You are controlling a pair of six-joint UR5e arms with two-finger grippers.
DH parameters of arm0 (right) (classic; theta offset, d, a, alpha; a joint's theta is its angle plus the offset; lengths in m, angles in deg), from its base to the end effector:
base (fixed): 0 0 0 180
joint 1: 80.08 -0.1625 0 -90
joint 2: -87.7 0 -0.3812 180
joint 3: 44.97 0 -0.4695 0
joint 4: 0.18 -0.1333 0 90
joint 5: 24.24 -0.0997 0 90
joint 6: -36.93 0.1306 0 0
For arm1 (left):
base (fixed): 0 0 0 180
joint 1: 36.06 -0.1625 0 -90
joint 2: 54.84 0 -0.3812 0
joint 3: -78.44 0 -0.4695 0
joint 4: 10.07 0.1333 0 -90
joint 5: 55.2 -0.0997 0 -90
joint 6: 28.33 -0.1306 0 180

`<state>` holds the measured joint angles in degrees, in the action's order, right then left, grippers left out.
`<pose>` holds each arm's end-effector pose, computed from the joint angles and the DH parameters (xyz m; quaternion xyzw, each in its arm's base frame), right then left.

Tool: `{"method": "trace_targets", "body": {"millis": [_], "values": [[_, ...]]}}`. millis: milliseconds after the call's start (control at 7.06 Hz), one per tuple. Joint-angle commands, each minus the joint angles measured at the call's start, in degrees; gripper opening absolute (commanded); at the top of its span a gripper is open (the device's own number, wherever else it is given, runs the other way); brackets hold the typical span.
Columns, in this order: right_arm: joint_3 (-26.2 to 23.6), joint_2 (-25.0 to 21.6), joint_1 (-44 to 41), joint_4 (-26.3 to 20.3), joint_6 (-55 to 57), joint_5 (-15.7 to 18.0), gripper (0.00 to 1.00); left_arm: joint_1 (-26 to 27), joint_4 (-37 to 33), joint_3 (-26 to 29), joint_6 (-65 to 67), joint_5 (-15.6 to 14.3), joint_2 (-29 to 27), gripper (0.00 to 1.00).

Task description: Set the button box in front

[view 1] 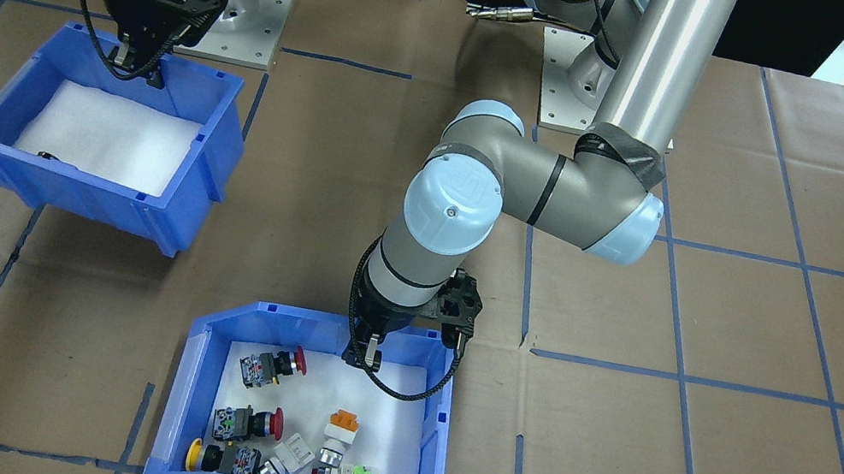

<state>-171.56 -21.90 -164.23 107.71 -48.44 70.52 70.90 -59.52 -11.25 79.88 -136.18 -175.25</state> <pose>0.0787 -0.4331 0.2559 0.6388 -0.7683 -0.0242 0.0347 -0.3573 -0.6444 0.1470 0.7046 -0.6994 -0.0277 0.1166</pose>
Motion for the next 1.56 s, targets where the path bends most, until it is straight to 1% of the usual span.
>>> {"method": "trace_targets", "body": {"millis": [0, 142, 283, 425, 567, 850, 992, 1133, 1417], "values": [[-0.32, -0.18, -8.11, 0.04, 8.69, 0.15, 0.07, -0.08, -3.97, 0.91, -0.28, -1.01, 2.80, 0.71], [-0.32, -0.18, -9.88, 0.04, 10.99, 0.15, 0.07, -0.51, -7.21, 1.26, -0.80, -2.23, 5.08, 0.71], [-0.32, -0.18, -11.90, 0.04, 14.06, 0.07, 0.07, -1.74, -10.03, 1.09, -6.46, -2.59, 8.32, 0.76], [-0.32, -0.09, -14.62, 0.04, 16.79, 0.07, 0.07, -3.66, -15.97, 1.00, -16.00, -6.08, 12.27, 0.98], [-0.32, 0.08, -17.17, 0.04, 19.08, 0.07, 0.07, -5.51, -21.69, 1.00, -24.89, -7.68, 16.49, 0.98], [-0.32, 0.70, -23.41, 1.70, 19.98, -0.02, 0.07, -9.38, -33.73, 0.13, -49.21, -7.96, 25.19, 0.98], [-0.24, 1.66, -26.48, 3.36, 20.33, -0.02, 0.07, -10.96, -36.49, -1.01, -60.81, -9.96, 29.06, 0.98], [-0.24, 3.58, -30.08, 5.46, 22.94, 0.06, 0.07, -11.76, -38.17, -1.98, -78.15, -10.50, 31.01, 0.99], [-0.06, 8.85, -37.99, 11.87, 24.73, 0.24, 0.07, -13.43, -40.90, -3.65, -101.15, -10.07, 35.66, 0.99]]}}
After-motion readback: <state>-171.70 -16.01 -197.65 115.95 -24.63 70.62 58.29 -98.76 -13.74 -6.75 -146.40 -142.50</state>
